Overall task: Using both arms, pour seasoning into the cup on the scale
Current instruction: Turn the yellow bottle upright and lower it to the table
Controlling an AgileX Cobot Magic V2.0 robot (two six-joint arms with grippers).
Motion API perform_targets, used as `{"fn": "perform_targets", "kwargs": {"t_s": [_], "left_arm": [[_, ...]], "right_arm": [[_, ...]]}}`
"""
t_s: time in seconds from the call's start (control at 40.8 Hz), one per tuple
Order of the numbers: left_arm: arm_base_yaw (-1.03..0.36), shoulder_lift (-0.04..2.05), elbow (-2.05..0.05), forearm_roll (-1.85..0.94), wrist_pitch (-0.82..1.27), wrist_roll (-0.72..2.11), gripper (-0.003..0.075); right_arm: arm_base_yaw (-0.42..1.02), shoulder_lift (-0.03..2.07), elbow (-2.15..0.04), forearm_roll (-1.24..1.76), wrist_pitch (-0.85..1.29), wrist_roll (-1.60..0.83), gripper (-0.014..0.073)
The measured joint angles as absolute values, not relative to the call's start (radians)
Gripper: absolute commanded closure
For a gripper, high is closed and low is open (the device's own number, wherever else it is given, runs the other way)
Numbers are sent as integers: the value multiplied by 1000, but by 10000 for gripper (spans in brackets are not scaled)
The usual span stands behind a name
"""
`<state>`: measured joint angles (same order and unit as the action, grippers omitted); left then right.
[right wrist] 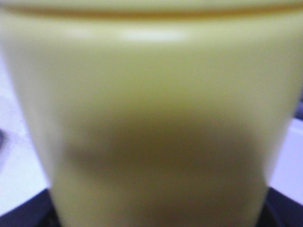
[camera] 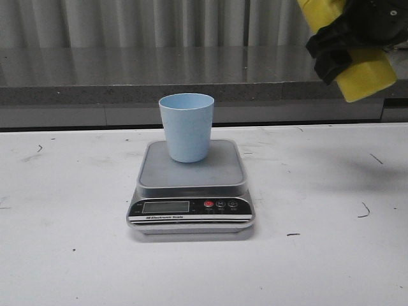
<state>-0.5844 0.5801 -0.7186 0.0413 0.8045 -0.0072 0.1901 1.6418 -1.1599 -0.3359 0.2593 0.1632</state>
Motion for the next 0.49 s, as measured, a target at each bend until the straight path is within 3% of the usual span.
{"fn": "perform_targets", "kwargs": {"t_s": [0.49], "left_arm": [[-584,580,-719,41,804,-7,259]], "right_arm": [[128,1601,-714,-216,-405,159,266]]}}
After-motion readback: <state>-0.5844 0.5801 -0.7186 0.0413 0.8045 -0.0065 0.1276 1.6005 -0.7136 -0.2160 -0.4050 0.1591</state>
